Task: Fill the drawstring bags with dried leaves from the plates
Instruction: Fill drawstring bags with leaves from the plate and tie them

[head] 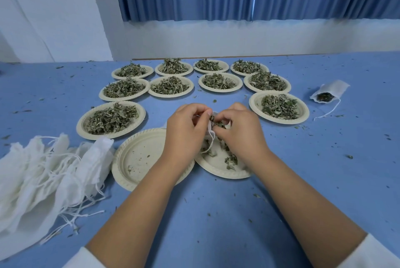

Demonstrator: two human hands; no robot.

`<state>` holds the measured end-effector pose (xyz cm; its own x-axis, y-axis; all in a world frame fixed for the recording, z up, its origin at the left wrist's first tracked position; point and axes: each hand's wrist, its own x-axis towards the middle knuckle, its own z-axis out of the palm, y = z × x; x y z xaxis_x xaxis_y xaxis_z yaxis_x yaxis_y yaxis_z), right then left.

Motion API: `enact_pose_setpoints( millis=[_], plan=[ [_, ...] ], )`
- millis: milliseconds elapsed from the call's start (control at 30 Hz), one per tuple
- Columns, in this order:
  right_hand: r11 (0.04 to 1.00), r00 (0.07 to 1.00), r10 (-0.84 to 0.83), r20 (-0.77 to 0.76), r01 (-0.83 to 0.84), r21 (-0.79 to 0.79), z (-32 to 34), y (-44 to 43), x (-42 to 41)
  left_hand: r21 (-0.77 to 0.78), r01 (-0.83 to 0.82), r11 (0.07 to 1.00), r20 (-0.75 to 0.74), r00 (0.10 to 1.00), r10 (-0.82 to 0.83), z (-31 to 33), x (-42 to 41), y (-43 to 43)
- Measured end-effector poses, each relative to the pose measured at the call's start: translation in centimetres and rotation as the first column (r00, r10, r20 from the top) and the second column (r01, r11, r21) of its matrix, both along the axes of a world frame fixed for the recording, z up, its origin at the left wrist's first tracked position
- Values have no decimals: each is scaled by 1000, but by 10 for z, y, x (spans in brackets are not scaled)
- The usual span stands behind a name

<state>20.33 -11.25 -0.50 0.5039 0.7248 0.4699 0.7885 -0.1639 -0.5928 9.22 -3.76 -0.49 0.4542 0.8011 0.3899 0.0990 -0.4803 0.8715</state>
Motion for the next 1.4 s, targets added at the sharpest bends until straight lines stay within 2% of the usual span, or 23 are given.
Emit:
enact_pose_setpoints(
  millis=[100,233,400,533,600,700,833,1000,1100,1167,1233,1300,1400],
  plan=[
    [998,988,67,-139,-64,22,2,-2,-1,2,-13,1000,3,1000,13,0,-1,1],
    [985,919,139,-369,-89,150,7,-6,3,-20,-46,999,27,999,47,1,-2,3],
    [975,940,176,-292,-126,183,9,-6,0,-32,-34,999,26,999,35,1,-2,4],
    [991,990,122,-63,-118,63,4,-3,-3,21,23,1000,15,1000,-23,2,-2,-1],
    [993,992,120,-44,-121,-10,3,-4,0,52,25,998,7,1000,-26,2,-3,-2],
    [989,977,148,-155,-147,17,7,-6,3,33,-3,999,17,1000,3,2,-3,1],
    [989,942,93,-322,-50,138,12,-8,11,-66,-67,996,75,995,72,2,-5,7],
    [985,894,81,-440,-140,-104,10,-10,8,-78,-96,992,98,990,103,3,-7,11],
    [961,786,144,-601,-255,-104,10,-10,4,-65,-99,993,85,991,104,3,-7,11],
    [951,676,188,-712,-308,-41,10,-11,4,-51,-100,994,74,992,103,3,-7,11],
    [953,621,220,-752,-301,31,11,-12,5,-31,-101,994,66,992,103,3,-7,12],
    [964,633,227,-740,-254,78,12,-12,7,-21,-103,994,59,993,104,3,-7,11],
    [981,747,193,-637,-164,105,13,-11,8,-10,-103,995,44,994,103,3,-6,10]
  ],
)
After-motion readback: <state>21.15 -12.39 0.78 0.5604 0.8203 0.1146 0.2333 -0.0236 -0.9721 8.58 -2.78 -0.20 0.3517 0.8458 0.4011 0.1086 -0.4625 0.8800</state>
